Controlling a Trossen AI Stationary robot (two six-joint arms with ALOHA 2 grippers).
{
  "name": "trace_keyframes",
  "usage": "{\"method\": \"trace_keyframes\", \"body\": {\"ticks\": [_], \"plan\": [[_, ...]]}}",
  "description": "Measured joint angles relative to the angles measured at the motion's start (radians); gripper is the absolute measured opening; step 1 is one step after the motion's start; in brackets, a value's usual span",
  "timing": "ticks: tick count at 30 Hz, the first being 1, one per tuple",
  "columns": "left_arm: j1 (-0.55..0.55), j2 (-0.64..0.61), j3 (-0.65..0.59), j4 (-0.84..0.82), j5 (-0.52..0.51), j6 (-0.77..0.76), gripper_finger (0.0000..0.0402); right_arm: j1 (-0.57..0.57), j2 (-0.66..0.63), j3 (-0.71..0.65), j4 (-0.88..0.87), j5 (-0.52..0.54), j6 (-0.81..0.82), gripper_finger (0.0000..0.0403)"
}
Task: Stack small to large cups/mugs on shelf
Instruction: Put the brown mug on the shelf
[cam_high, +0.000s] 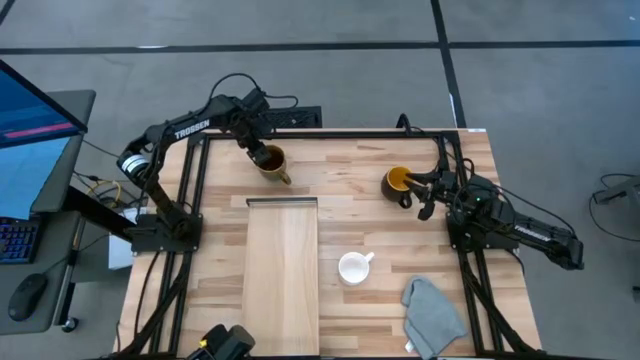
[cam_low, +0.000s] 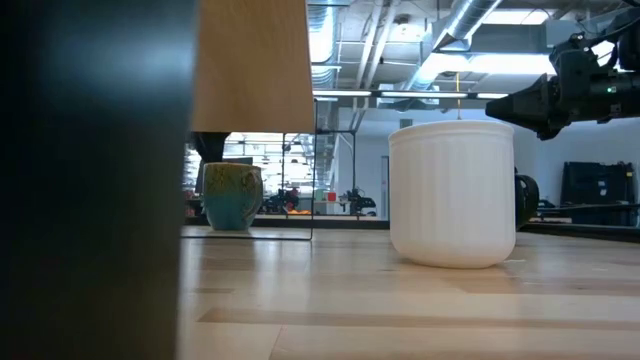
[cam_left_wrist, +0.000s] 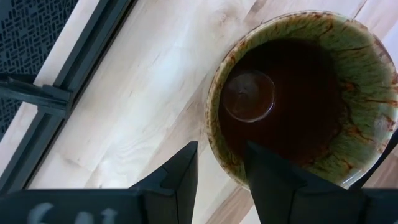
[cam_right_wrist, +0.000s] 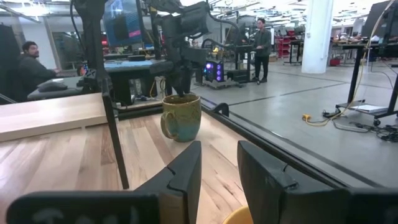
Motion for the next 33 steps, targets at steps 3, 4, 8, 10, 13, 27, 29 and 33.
{"method": "trace_keyframes", "body": {"ticks": [3,4,8,10,13,27,29,33], "plan": [[0.000,0.000,0.000,-0.004,0.000,0.000,0.0119,0.000,0.000,0.000,0.000,0.000,0.000,0.0127],[0.000,0.000,0.000,-0.004,-0.001,0.003,0.0119,0.000,0.000,0.000,0.000,0.000,0.000,0.0127],[-0.001,0.014,0.000,-0.008,-0.001,0.004,0.0119,0.000,0.000,0.000,0.000,0.000,0.000,0.0127],[-0.001,0.019,0.001,-0.013,0.000,0.004,0.0119,0.000,0.000,0.000,0.000,0.000,0.000,0.0127],[-0.006,0.015,0.005,-0.009,-0.009,0.003,0.0119,0.000,0.000,0.000,0.000,0.000,0.000,0.0127],[-0.007,0.016,0.005,-0.017,-0.015,-0.004,0.0116,0.000,0.000,0.000,0.000,0.000,0.000,0.0127],[-0.007,0.016,0.005,-0.017,-0.016,-0.004,0.0110,0.000,0.000,0.000,0.000,0.000,0.000,0.0127],[-0.007,0.016,0.005,-0.017,-0.027,-0.004,0.0092,0.000,0.000,0.000,0.000,0.000,0.000,0.0127]]}}
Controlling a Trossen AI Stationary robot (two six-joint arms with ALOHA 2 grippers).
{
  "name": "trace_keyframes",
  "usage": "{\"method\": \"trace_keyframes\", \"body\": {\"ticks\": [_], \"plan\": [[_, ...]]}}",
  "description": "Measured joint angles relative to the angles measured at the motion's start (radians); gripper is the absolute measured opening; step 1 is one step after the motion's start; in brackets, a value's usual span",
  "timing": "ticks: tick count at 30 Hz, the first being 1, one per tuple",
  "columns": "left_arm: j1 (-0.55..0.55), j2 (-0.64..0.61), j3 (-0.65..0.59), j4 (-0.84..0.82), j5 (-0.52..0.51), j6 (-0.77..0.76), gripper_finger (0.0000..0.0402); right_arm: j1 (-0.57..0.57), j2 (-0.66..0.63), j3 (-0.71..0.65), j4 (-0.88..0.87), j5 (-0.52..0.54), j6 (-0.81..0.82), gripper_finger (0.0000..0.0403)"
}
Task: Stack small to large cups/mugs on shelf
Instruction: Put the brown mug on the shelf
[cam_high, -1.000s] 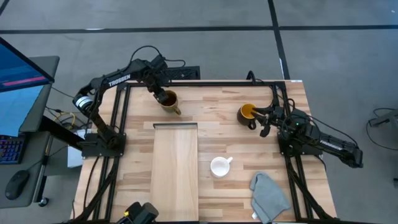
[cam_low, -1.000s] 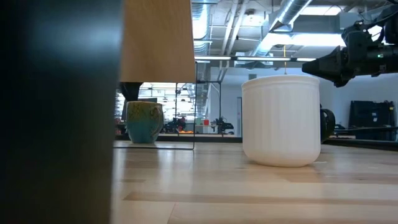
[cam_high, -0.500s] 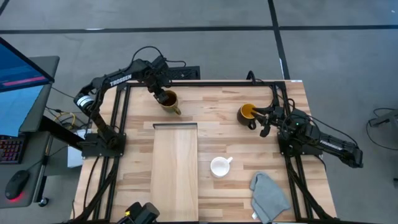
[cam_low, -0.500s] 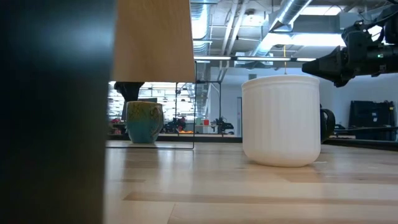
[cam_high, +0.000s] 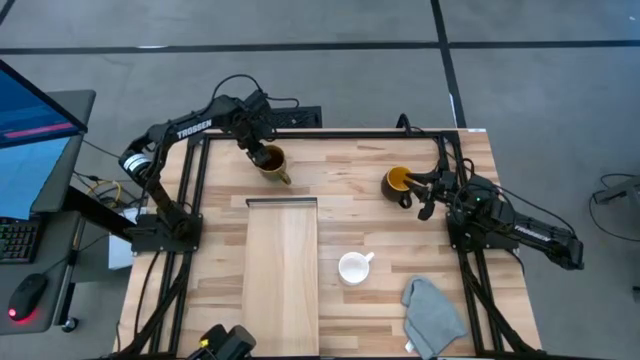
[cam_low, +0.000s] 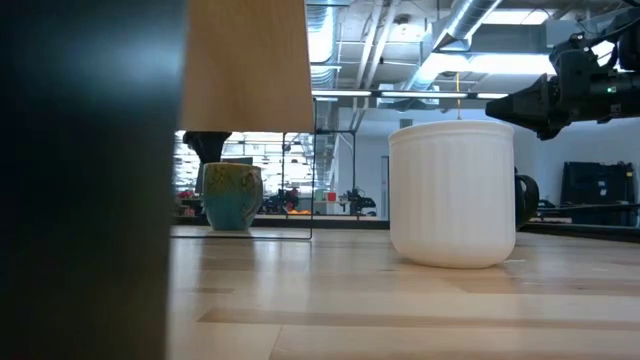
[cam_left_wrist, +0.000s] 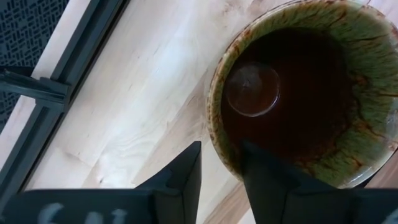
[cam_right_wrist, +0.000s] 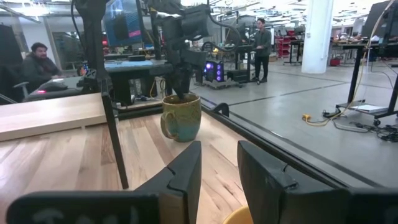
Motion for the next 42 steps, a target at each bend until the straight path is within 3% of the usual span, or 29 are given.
{"method": "trace_keyframes", "body": {"ticks": [19,42], "plan": [[0.001,-0.002,0.003,-0.034,-0.046,-0.040,0.0007,0.000,0.000,0.000,0.000,0.000,0.000,0.0127],[0.000,-0.004,-0.001,-0.193,-0.058,-0.080,0.0002,0.000,0.000,0.000,0.000,0.000,0.001,0.0127]]}}
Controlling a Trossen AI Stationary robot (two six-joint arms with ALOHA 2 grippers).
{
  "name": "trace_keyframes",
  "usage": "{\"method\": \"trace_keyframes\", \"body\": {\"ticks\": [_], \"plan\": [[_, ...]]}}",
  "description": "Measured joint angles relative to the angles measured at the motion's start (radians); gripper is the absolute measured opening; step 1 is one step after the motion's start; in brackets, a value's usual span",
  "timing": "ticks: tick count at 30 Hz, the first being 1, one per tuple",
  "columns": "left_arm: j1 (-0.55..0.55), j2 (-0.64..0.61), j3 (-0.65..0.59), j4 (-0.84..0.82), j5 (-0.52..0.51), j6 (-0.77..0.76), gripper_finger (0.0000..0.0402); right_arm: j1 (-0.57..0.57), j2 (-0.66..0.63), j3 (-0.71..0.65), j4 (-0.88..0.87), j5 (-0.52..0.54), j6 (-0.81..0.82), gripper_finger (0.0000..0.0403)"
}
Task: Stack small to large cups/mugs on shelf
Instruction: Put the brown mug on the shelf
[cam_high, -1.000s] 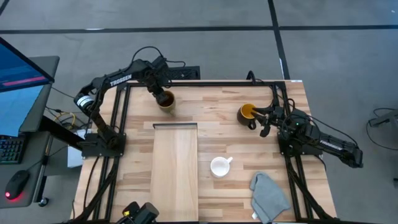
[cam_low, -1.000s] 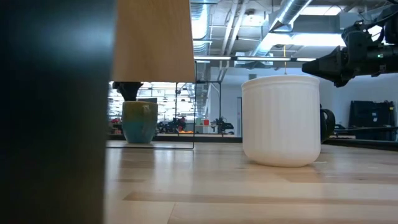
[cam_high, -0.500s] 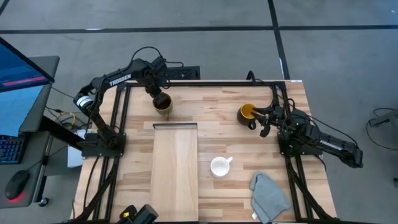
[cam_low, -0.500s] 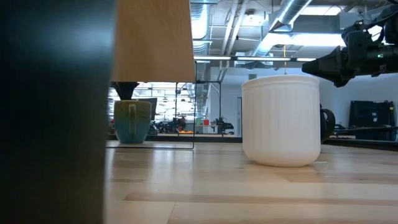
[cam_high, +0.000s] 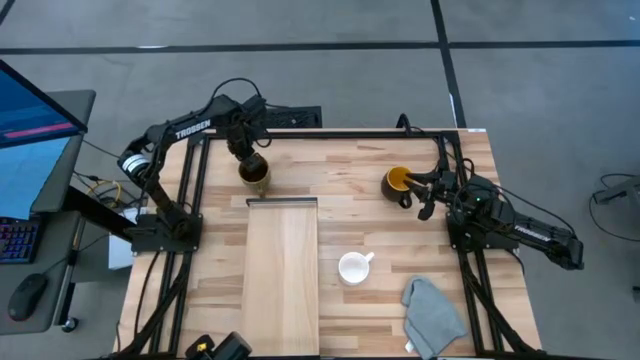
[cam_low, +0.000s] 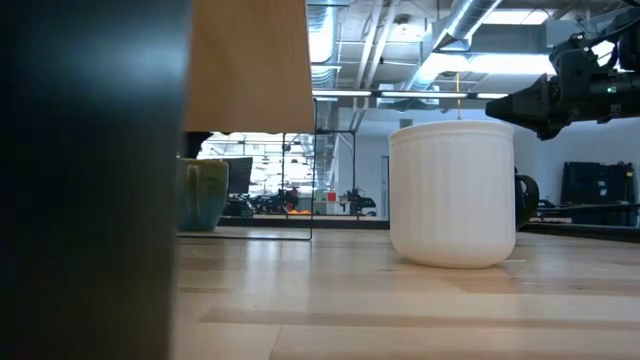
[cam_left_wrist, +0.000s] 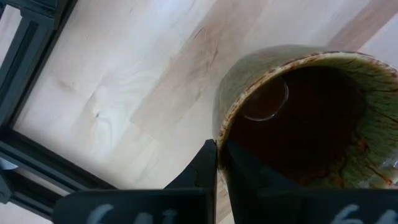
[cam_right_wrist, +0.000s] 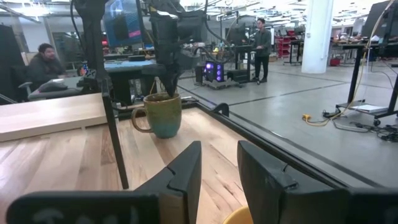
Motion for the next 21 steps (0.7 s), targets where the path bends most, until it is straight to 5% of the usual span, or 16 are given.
{"method": "trace_keyframes", "body": {"ticks": [21], "plan": [[-0.004,-0.206,-0.044,0.038,0.017,0.002,0.0000,0.000,0.000,0.000,0.000,0.000,0.059,0.0127]]}}
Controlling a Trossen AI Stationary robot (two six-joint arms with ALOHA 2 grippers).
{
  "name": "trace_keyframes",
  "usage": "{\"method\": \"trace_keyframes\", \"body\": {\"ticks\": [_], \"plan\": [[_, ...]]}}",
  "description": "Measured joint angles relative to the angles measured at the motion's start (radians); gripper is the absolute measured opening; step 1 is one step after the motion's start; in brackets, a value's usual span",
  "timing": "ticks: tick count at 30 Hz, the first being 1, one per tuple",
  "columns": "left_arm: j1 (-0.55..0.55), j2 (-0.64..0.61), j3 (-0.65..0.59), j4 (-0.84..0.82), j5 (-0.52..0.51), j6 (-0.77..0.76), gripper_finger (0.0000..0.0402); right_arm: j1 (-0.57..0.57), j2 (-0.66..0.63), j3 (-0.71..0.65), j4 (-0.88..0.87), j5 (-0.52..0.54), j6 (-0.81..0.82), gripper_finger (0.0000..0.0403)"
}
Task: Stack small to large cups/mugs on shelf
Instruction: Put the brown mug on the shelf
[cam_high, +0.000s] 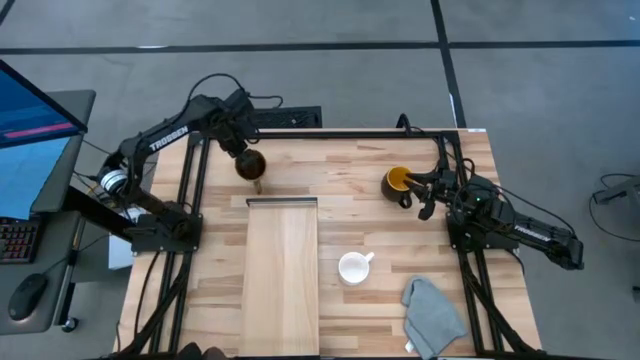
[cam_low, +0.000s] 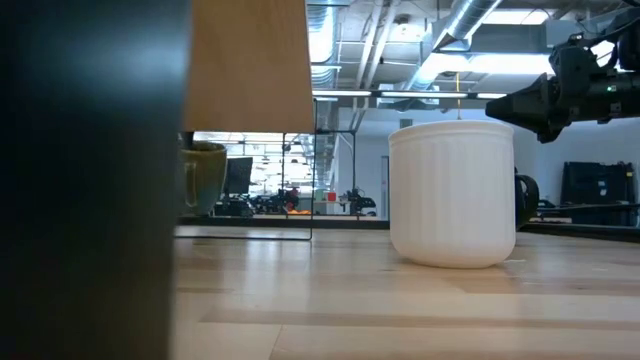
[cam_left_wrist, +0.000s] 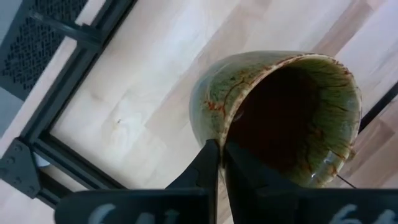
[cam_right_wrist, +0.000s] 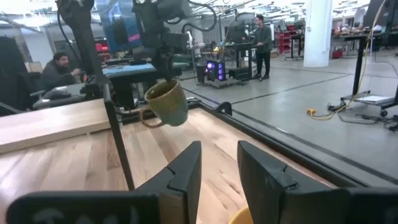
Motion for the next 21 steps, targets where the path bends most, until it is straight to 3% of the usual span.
{"method": "trace_keyframes", "body": {"ticks": [8,11,21], "plan": [[0.003,-0.009,-0.179,0.098,0.012,-0.005,0.0000,0.000,0.000,0.000,0.000,0.000,0.000,0.0127],[0.001,-0.012,-0.192,0.096,0.047,-0.014,0.0000,0.000,0.000,0.000,0.000,0.000,0.000,0.0127],[-0.004,-0.039,-0.199,0.016,0.013,-0.067,0.0000,0.000,0.000,0.000,0.004,0.000,-0.004,0.0127]]}}
